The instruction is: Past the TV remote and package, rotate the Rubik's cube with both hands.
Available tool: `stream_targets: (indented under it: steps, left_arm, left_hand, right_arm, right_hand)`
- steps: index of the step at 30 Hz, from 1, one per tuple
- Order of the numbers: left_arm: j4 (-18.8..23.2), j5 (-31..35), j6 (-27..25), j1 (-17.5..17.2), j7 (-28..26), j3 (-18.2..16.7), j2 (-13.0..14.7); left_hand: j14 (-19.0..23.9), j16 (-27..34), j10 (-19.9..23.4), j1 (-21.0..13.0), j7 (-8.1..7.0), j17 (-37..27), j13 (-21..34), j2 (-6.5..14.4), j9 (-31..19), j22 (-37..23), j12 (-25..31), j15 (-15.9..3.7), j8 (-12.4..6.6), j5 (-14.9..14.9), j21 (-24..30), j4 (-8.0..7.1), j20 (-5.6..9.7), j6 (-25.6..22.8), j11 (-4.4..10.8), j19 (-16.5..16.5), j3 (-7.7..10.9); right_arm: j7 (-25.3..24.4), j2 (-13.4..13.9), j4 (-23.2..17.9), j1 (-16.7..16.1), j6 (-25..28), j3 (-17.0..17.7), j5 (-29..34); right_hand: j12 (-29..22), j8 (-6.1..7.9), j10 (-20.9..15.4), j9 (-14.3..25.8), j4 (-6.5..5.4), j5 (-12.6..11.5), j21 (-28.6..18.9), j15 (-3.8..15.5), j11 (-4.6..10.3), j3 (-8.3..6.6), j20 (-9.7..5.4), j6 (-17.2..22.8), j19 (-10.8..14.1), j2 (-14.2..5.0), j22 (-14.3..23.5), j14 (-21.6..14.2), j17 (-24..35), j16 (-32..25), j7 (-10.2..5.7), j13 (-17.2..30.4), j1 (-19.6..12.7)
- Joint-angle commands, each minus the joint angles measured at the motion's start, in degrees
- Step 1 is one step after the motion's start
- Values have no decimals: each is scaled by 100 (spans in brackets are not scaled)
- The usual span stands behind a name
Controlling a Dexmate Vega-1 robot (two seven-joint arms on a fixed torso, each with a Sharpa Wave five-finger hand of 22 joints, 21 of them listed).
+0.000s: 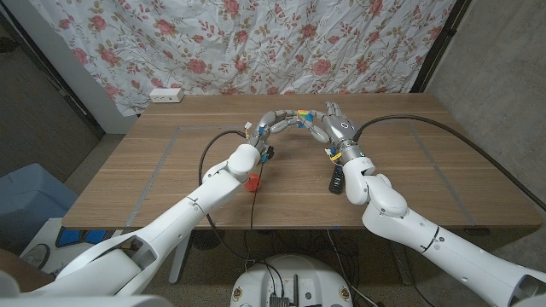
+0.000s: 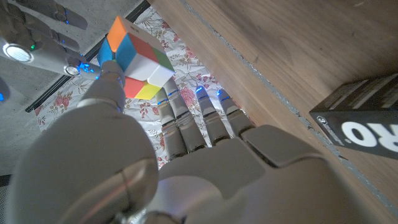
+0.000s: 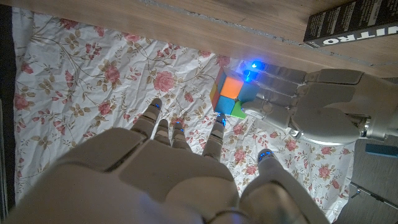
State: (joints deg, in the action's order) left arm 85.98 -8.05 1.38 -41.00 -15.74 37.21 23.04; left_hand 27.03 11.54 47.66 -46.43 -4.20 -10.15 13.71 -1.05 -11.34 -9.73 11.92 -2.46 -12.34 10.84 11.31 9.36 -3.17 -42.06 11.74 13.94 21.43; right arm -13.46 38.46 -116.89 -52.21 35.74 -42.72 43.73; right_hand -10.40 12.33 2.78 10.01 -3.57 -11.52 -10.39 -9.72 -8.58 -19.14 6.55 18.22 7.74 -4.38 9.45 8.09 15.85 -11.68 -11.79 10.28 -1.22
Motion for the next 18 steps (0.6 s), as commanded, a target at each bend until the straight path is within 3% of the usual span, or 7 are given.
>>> stream_targets:
  steps: [1, 18]
  left_arm:
    - [-52, -31, 35, -2, 18, -5, -16]
    - [-122, -53, 73, 19, 6, -7, -58]
  left_hand:
    - [0, 12, 6, 6, 38, -7, 12, 66, -18, -30, 18, -449, -23, 34, -18, -9, 18, -74, 40, -20, -28]
    - [66, 34, 112, 14, 72, -6, 21, 75, -25, -30, 57, -486, -63, 35, -19, -4, 17, -209, 57, -23, -36]
  right_arm:
    - [-39, -23, -25, -21, 48, -3, 24]
    - [79, 23, -55, -12, 36, -43, 72]
  right_hand:
    - [-38, 49, 21, 31, -38, -48, -36, 24, 21, -26, -11, 120, 6, -152, 20, 4, 23, -28, -8, 6, 22]
    - [-52, 64, 0, 40, -48, -53, -46, 92, 186, -28, -79, 324, 36, -147, 18, -37, 16, -53, 38, 8, 3]
